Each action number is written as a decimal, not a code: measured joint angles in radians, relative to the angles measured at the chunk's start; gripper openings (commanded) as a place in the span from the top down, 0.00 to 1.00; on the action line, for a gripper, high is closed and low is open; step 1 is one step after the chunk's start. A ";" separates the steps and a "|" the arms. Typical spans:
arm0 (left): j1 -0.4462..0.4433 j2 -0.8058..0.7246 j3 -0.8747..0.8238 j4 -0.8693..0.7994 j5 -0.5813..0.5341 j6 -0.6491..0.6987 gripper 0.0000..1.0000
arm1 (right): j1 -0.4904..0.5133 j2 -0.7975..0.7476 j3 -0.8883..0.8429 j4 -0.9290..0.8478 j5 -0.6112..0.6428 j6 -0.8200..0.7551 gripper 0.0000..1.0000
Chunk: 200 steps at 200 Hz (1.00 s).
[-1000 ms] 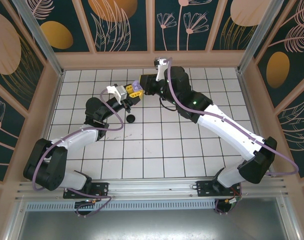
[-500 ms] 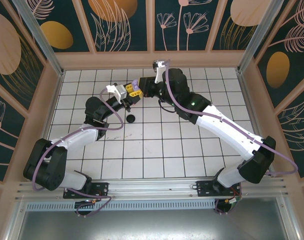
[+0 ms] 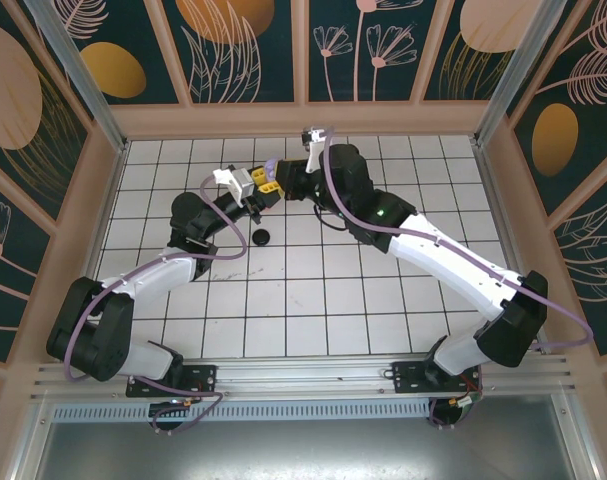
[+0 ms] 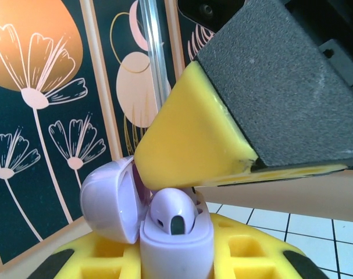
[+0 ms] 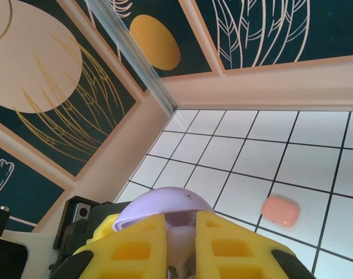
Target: Insert wireless bluetooth earbuds into charging case
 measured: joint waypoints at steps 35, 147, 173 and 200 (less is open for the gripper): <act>0.000 0.000 0.000 -0.014 -0.001 -0.004 1.00 | 0.010 0.005 -0.006 0.010 0.021 -0.009 0.52; -0.004 0.015 0.014 -0.023 0.018 -0.005 1.00 | -0.164 0.028 0.307 -0.218 -0.111 -0.015 0.67; -0.010 0.035 0.046 -0.074 0.053 -0.003 1.00 | -0.222 0.139 0.459 -0.303 -0.193 -0.010 0.87; -0.019 0.055 0.085 -0.128 0.083 -0.003 1.00 | -0.230 0.288 0.573 -0.422 -0.273 -0.031 0.96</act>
